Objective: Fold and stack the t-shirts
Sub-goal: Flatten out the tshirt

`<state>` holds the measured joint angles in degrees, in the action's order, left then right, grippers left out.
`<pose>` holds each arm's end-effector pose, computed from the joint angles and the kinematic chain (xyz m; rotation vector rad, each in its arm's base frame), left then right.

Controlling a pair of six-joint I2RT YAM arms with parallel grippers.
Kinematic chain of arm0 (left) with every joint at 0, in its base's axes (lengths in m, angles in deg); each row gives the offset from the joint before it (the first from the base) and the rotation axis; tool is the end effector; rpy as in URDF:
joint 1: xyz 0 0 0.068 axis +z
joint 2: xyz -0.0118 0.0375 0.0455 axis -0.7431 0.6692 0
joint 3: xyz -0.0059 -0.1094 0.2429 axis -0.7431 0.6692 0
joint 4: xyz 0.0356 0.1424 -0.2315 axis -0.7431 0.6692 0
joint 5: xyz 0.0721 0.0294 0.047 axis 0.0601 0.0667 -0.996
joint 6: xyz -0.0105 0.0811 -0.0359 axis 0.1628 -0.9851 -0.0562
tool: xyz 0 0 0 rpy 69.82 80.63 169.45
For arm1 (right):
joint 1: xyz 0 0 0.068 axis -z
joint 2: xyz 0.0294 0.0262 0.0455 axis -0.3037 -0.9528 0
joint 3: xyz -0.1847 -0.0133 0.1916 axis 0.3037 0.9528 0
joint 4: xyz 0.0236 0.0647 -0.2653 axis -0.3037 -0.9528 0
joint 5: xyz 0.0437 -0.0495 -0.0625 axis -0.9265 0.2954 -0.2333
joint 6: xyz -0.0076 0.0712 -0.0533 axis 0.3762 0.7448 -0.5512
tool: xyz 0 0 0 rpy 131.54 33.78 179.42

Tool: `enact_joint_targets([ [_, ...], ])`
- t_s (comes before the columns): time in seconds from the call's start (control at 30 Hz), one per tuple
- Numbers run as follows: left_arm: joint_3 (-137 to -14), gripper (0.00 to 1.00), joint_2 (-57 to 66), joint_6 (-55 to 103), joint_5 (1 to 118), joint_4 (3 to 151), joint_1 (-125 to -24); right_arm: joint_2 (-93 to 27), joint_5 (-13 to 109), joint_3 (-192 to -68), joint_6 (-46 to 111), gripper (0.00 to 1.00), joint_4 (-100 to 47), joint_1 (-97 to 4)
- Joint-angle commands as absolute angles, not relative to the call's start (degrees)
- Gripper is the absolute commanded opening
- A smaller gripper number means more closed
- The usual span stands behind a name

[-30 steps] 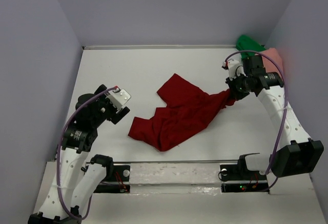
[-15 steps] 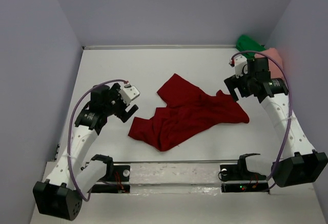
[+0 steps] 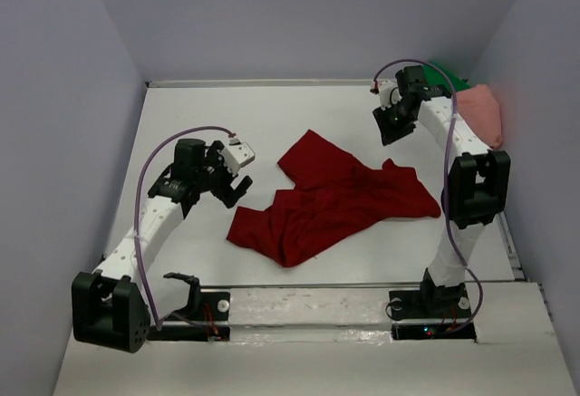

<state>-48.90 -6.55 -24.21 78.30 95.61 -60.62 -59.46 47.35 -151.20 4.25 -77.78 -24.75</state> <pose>0.2755 -0.0988 0.2374 1.1212 1.7971 -0.2624 0.4285 0.0645 0.2343 -0.6931 2.5554 0.1064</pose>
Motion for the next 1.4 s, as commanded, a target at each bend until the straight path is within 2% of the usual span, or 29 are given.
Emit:
enact_joint_targets([
  [0.0, -45.1, 0.99, -11.5, -22.9, 74.7, 90.7, -60.3, -65.4, 38.9, -161.4, 2.8, 0.38, -84.2, -24.8],
  [0.17, -43.1, 0.99, -14.0, -21.5, 73.2, 90.3, -60.2, -74.3, 35.9, -172.6, 1.6, 0.38, -88.3, -26.9],
  [0.47, -41.1, 0.99, -16.4, -20.6, 68.1, 89.4, -60.1, -86.5, 34.1, -183.1, -0.1, 0.41, -93.4, -32.7],
  [0.8, -39.5, 0.99, -17.2, -20.6, 65.9, 89.2, -60.1, -90.2, 35.6, -181.7, -0.6, 0.42, -92.3, -35.5],
  [1.13, -38.2, 0.99, -17.9, -20.8, 65.3, 89.1, -60.0, -93.8, 39.8, -182.7, 0.1, 0.54, -89.7, -35.5],
  [1.3, -37.9, 0.99, -18.9, -20.9, 65.2, 89.1, -60.0, -96.5, 39.7, -183.4, -0.1, 0.54, -90.5, -35.5],
  [1.37, -37.8, 0.99, -19.0, -20.9, 65.2, 89.0, -60.0, -97.1, 39.7, -183.3, -0.2, 0.51, -90.6, -36.1],
])
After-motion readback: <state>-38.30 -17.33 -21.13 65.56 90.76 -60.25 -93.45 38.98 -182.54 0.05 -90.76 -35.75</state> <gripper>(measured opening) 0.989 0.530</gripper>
